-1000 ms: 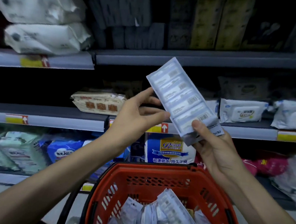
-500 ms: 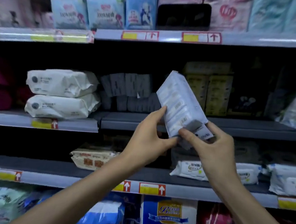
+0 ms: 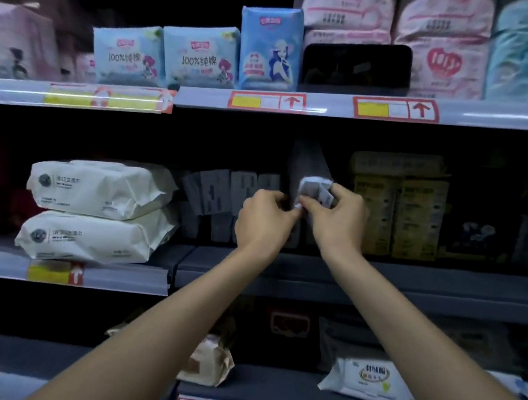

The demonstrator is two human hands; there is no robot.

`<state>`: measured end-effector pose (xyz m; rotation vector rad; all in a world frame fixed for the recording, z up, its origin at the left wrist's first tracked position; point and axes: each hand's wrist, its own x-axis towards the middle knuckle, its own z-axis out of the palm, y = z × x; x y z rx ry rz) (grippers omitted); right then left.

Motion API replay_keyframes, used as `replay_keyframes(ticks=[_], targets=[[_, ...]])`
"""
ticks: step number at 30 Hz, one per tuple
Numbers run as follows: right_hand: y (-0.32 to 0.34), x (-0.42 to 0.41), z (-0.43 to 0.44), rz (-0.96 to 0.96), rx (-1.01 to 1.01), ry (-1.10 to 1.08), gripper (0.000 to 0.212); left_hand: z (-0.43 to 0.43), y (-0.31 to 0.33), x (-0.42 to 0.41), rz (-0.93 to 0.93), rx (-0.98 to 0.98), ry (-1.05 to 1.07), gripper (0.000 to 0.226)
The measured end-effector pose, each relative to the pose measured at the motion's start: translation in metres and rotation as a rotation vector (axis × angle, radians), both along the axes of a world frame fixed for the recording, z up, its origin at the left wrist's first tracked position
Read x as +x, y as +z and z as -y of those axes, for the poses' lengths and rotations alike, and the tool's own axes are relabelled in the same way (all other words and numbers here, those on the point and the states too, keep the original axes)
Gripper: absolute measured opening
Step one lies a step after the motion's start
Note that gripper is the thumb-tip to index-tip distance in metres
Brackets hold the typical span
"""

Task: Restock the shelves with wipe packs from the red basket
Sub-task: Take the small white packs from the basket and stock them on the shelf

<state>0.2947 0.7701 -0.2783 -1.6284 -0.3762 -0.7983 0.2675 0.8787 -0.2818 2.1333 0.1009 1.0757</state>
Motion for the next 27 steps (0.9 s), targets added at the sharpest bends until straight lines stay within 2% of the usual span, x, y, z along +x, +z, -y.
replay_keyframes(ticks=[3,5,7,9,12,18,21,26,27], targets=[[0.003,0.029,-0.021,-0.083,-0.111,-0.146,0.03,-0.003,0.001,0.018,-0.106,-0.066,0.033,0.015],[0.0,0.039,-0.025,-0.154,-0.198,-0.193,0.025,-0.002,-0.005,0.023,-0.168,-0.072,-0.013,0.01],[-0.002,0.043,-0.024,-0.202,-0.272,-0.214,0.012,-0.001,-0.011,0.021,-0.221,-0.045,-0.063,0.011],[0.0,0.041,-0.023,-0.209,-0.321,-0.237,0.009,-0.002,-0.016,0.018,-0.253,-0.076,-0.147,0.014],[0.004,0.033,-0.023,-0.183,-0.376,-0.251,0.007,-0.005,-0.021,0.013,-0.274,-0.112,-0.222,0.052],[0.009,0.022,-0.02,-0.248,-0.366,-0.194,0.016,-0.006,-0.023,0.005,-0.301,-0.141,-0.27,0.061],[0.012,0.02,-0.018,-0.274,-0.295,-0.161,0.032,-0.006,-0.019,0.004,-0.325,-0.147,-0.276,0.07],[0.012,0.007,-0.009,-0.32,-0.292,-0.054,0.035,-0.004,-0.019,-0.002,-0.368,-0.192,-0.304,0.09],[0.012,0.002,-0.007,-0.331,-0.295,-0.03,0.042,-0.004,-0.018,-0.004,-0.369,-0.199,-0.303,0.092]])
